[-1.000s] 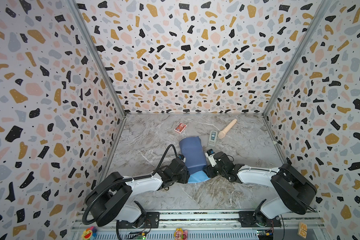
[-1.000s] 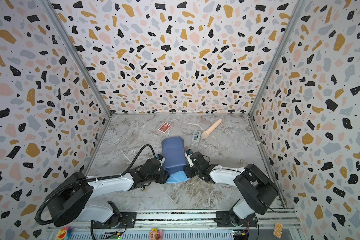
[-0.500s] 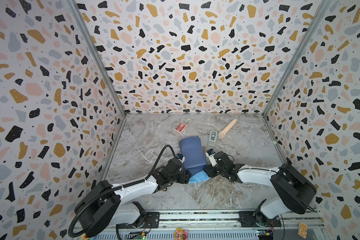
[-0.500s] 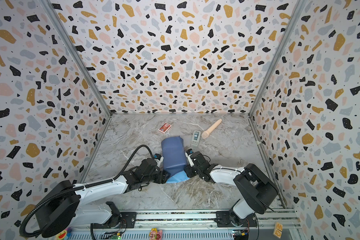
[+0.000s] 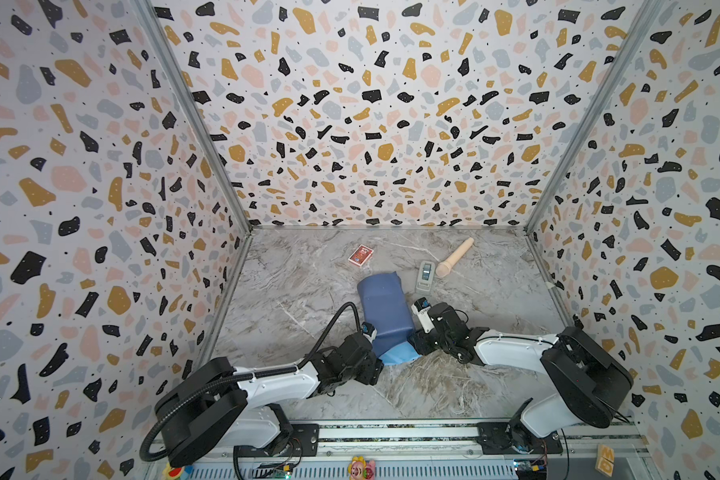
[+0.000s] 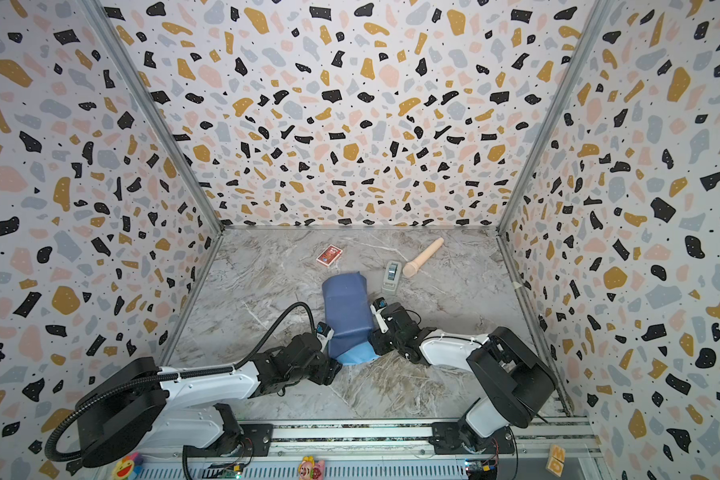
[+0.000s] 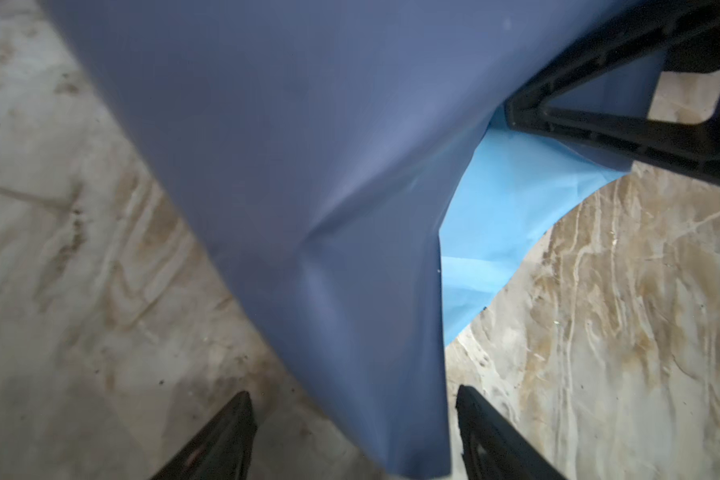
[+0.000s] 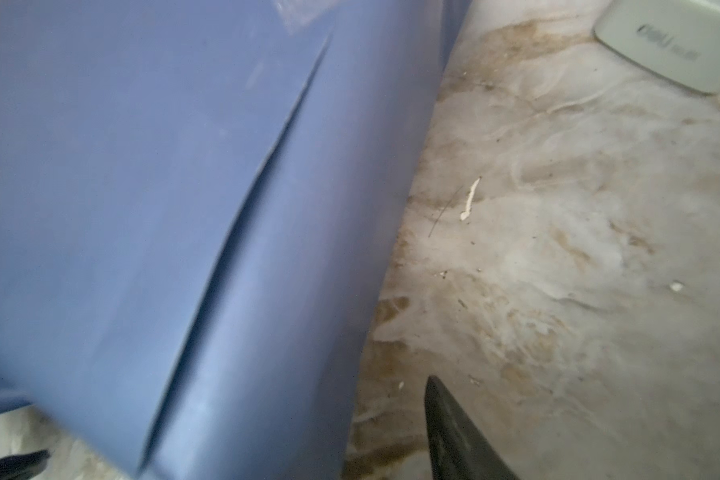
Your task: Wrap the gift box in paper
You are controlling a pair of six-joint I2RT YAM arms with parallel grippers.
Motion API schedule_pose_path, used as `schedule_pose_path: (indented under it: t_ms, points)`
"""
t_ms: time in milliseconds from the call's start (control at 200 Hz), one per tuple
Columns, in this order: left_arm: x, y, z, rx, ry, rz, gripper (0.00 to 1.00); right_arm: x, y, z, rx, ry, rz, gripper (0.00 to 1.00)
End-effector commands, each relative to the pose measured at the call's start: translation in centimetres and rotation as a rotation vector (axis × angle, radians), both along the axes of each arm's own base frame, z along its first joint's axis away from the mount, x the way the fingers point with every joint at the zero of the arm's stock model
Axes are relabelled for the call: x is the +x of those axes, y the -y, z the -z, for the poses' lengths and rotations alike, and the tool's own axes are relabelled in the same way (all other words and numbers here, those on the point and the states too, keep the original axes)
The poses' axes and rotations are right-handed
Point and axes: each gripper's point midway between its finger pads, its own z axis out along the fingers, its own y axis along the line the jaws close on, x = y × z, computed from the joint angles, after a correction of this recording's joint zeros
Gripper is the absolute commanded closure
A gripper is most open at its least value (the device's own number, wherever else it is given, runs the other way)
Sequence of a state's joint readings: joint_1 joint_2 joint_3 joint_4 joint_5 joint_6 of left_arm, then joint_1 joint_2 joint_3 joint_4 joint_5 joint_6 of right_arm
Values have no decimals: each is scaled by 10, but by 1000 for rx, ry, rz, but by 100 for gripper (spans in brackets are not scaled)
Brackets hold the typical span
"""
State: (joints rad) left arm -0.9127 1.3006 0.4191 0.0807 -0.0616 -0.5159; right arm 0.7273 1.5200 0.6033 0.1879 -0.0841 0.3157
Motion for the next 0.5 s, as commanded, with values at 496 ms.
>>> schedule_pose_path:
  t_ms: [496]
  points:
    - [0, -20, 11, 56, 56, -74, 57, -1, -7, -7, 60, -27, -6, 46]
